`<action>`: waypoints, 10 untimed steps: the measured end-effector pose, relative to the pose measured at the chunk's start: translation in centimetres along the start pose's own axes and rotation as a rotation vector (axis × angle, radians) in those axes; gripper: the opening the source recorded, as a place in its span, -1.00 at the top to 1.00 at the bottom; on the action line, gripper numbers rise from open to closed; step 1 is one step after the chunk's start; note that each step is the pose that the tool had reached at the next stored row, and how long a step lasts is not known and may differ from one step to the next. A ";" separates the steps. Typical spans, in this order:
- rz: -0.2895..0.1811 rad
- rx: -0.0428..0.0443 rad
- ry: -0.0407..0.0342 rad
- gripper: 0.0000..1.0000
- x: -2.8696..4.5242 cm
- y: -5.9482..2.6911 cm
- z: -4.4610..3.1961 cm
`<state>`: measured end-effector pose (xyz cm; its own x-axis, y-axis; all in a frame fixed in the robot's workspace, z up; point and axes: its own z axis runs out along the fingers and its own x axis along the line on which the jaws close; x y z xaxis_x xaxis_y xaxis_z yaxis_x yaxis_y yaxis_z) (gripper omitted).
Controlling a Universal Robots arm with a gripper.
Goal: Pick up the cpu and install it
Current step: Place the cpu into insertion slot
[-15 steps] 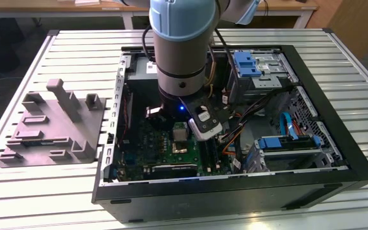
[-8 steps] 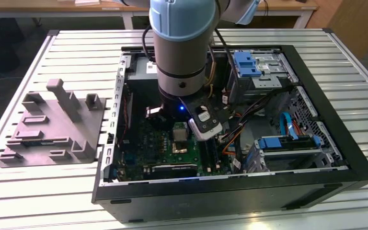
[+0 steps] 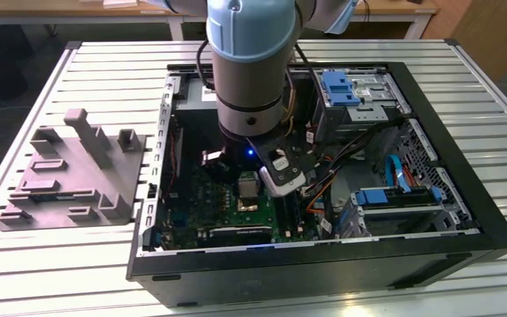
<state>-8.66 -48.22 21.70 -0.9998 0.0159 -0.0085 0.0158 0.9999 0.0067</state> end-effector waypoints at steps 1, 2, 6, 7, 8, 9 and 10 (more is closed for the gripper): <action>0.000 0.0034 0.0002 0.06 0.00 0.00 0.10; 0.000 0.0069 0.0004 0.06 0.00 -0.01 0.19; -0.006 0.0087 0.0015 0.06 0.01 -0.04 0.89; -0.010 0.0088 0.0017 0.06 0.01 -0.07 1.08; -0.011 0.0088 0.0019 0.06 0.02 -0.10 1.26; -0.012 0.0089 0.0020 0.06 0.01 -0.15 1.42; -0.012 0.0087 0.0020 0.06 0.02 -0.18 1.61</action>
<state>-8.66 -48.39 20.08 -1.0000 0.0036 -0.0066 0.0036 1.0000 -0.0020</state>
